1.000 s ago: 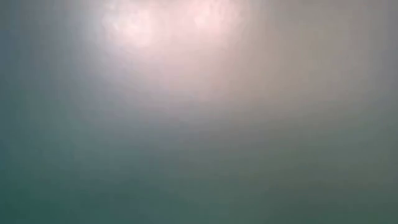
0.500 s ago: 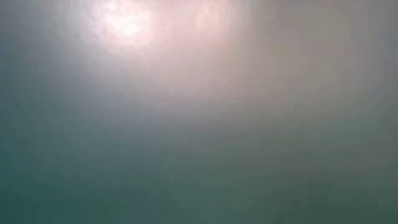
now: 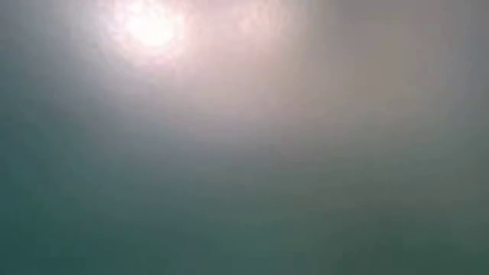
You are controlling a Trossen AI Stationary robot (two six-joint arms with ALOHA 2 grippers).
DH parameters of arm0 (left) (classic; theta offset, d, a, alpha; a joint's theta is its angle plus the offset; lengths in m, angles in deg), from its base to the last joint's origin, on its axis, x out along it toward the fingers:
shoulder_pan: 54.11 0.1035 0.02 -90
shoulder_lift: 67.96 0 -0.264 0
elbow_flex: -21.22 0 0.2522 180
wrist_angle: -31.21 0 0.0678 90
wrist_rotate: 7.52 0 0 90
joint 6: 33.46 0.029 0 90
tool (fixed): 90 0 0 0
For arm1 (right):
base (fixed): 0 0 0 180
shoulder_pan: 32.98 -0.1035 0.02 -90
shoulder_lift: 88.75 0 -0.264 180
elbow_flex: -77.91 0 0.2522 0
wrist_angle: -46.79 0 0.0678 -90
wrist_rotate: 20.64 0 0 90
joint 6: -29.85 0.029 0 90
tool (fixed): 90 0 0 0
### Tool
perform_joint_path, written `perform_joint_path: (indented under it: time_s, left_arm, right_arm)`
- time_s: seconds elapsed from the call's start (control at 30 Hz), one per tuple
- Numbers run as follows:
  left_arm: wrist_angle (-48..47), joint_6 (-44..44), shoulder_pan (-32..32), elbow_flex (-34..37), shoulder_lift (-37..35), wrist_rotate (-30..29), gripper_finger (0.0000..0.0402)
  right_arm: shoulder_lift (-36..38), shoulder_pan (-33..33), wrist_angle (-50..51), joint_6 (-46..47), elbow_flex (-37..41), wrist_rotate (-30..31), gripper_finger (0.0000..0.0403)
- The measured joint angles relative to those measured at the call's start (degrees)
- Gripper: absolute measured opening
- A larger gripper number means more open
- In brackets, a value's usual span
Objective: Sort silverware by color (type)
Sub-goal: Put the light blue spoon into the blue bin
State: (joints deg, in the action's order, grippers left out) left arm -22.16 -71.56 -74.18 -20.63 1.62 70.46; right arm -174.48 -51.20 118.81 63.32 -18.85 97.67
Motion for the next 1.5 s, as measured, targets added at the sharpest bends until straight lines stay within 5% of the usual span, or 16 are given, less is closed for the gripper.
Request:
perform_joint_path:
  time_s: [0.97,1.5]
  left_arm:
    - [-0.71,9.13,1.22,-4.29,7.65,-3.35,0.0091]
    - [-1.46,9.81,1.16,-7.28,3.75,3.12,0.0091]
  right_arm:
    - [0.00,0.00,0.20,-0.62,0.00,-0.24,0.0094]
    - [0.00,0.00,0.31,-1.52,0.00,-0.24,0.0100]
